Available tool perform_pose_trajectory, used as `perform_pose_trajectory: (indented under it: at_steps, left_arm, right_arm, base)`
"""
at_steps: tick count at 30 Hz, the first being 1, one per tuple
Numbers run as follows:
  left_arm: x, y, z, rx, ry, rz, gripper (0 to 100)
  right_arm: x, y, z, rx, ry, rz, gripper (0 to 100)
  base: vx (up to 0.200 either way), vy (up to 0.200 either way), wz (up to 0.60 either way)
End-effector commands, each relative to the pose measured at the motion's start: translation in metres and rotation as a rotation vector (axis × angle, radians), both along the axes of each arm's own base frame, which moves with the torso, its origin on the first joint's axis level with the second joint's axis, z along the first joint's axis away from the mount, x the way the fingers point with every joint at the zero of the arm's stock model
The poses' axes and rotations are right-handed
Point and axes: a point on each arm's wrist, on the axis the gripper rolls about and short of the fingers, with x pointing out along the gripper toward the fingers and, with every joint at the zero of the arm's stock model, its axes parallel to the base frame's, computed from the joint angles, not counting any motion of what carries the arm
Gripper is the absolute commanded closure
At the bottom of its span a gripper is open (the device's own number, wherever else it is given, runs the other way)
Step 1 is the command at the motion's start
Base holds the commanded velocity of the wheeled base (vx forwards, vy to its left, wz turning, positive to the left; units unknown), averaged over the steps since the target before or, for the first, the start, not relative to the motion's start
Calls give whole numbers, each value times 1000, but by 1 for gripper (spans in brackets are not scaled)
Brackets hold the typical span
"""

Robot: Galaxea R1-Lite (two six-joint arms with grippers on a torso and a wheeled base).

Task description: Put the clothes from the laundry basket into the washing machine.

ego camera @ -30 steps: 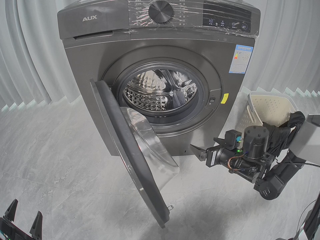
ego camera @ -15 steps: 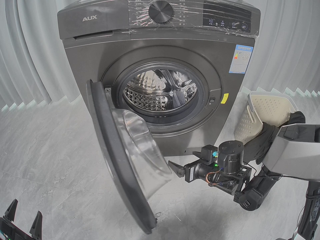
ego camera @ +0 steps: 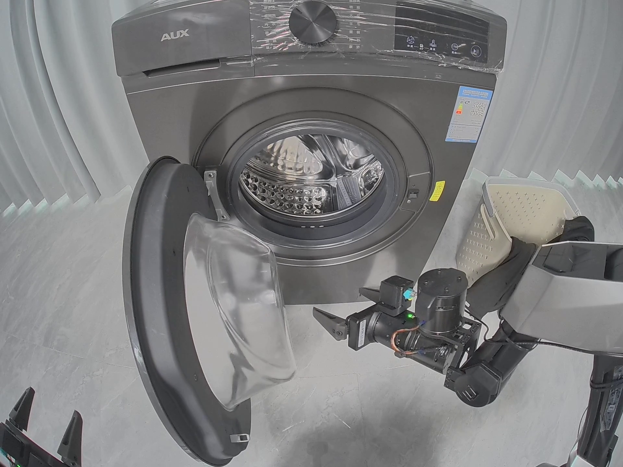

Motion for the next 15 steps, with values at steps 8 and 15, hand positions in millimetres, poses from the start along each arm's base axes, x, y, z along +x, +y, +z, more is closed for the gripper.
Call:
perform_pose_trajectory:
  at_steps: [8,15]
  left_arm:
    - [0,0,-5,-1,2,1,0]
    - [0,0,-5,1,2,1,0]
  right_arm:
    - [24,25,-21,-28,22,20,0]
    - [20,47,-24,-16,10,66,0]
  base:
    - [-25,0,0]
    - [0,0,0]
